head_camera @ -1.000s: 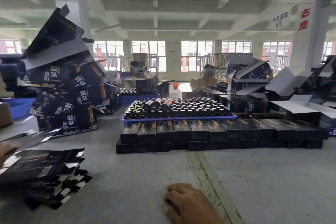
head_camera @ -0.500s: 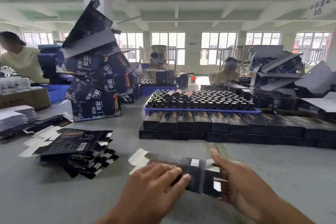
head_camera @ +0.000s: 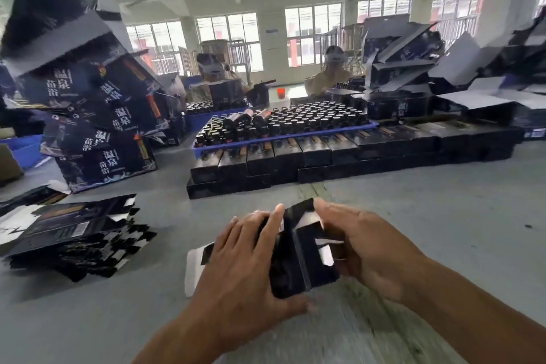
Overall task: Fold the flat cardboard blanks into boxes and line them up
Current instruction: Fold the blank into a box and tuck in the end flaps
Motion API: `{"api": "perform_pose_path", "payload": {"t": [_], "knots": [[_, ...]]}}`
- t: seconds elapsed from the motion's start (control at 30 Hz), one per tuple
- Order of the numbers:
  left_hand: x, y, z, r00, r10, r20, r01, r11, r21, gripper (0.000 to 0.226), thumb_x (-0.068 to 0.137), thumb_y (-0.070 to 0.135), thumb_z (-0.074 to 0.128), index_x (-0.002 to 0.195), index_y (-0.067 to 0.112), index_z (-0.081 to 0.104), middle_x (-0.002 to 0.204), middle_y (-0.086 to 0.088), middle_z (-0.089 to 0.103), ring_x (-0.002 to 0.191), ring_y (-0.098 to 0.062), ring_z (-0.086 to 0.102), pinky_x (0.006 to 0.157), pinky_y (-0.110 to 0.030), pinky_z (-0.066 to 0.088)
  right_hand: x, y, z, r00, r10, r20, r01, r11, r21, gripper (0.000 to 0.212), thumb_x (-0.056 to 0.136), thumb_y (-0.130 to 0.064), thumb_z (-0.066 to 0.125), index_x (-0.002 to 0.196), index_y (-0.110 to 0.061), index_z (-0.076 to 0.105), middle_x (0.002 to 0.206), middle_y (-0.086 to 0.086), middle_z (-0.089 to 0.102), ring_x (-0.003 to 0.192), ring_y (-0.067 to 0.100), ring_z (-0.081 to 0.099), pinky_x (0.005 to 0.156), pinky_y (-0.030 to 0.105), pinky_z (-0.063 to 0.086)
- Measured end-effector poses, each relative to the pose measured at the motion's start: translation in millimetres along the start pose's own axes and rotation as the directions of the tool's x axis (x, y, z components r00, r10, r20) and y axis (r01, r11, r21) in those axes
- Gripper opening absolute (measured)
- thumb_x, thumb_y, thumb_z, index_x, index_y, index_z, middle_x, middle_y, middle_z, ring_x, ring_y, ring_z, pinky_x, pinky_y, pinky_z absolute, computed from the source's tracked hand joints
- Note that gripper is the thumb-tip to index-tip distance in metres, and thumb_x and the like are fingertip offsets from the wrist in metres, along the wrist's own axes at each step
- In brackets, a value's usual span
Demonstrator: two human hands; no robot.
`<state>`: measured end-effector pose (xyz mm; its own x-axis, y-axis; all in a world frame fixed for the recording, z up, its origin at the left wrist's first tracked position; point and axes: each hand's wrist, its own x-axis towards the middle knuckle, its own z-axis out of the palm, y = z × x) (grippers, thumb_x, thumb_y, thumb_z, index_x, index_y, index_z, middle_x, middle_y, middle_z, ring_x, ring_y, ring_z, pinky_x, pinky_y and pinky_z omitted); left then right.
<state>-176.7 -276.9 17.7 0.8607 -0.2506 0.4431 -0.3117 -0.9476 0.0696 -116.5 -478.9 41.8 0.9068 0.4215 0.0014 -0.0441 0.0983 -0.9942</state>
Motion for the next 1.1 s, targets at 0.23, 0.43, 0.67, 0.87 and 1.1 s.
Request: {"api": "perform_pose_path", "payload": {"t": [0.23, 0.43, 0.67, 0.87, 1.1], "knots": [[-1.3, -9.7, -11.8, 0.989, 0.020, -0.148, -0.006, 0.996, 0.094, 0.120, 0.069, 0.099, 0.028, 0.154, 0.015, 0.026, 0.132, -0.001, 0.059, 0.113, -0.022, 0.062, 0.093, -0.040, 0.051, -2.0, 0.3, -10.9, 0.997, 0.055, -0.061, -0.049, 0.995, 0.083, 0.044, 0.096, -0.049, 0.057, 0.111, -0.010, 0.069, 0.098, 0.014, 0.077, 0.089, 0.031, 0.076, 0.063, 0.034, 0.061], [-3.7, -8.6, -23.0, 0.984, -0.002, -0.177, 0.024, 0.993, 0.117, 0.118, 0.062, 0.097, 0.042, 0.144, 0.011, 0.042, 0.126, -0.002, 0.062, 0.106, -0.019, 0.064, 0.089, -0.035, 0.049, -12.6, 1.6, 0.6, 0.991, -0.128, -0.025, 0.122, 0.978, -0.172, 0.034, 0.086, -0.040, 0.070, 0.107, -0.014, 0.066, 0.097, 0.002, 0.078, 0.086, 0.017, 0.076, 0.078, 0.035, 0.063], [-14.2, -2.8, -32.8, 0.988, 0.003, -0.154, -0.014, 0.997, -0.073, 0.100, 0.067, 0.095, 0.049, 0.138, 0.025, 0.040, 0.129, 0.011, 0.052, 0.106, 0.007, 0.038, 0.092, -0.019, 0.034, -23.7, -3.3, 12.1, 0.930, -0.363, 0.065, 0.359, 0.849, -0.388, 0.019, 0.087, -0.019, 0.076, 0.085, -0.037, 0.069, 0.095, -0.011, 0.075, 0.085, 0.006, 0.073, 0.071, 0.015, 0.056], [-16.1, 3.5, -34.1, 0.983, 0.035, -0.182, -0.060, 0.990, -0.129, 0.093, 0.067, 0.084, 0.062, 0.137, 0.028, 0.039, 0.133, 0.021, 0.039, 0.111, 0.009, 0.034, 0.095, -0.018, 0.034, -26.7, -3.3, 16.2, 0.936, -0.323, 0.140, 0.352, 0.852, -0.387, 0.015, 0.093, -0.021, 0.069, 0.101, -0.031, 0.077, 0.092, -0.008, 0.077, 0.083, 0.007, 0.073, 0.069, 0.013, 0.054], [-14.6, 2.3, -37.3, 0.960, 0.118, -0.252, -0.125, 0.992, -0.010, 0.104, 0.071, 0.087, 0.049, 0.149, 0.020, 0.035, 0.130, 0.011, 0.053, 0.111, 0.001, 0.043, 0.095, -0.021, 0.035, -26.7, 1.2, 19.1, 0.927, -0.353, 0.127, 0.372, 0.822, -0.432, 0.043, 0.095, -0.013, 0.068, 0.127, -0.043, 0.062, 0.105, -0.011, 0.076, 0.090, 0.011, 0.075, 0.074, 0.028, 0.062]]}}
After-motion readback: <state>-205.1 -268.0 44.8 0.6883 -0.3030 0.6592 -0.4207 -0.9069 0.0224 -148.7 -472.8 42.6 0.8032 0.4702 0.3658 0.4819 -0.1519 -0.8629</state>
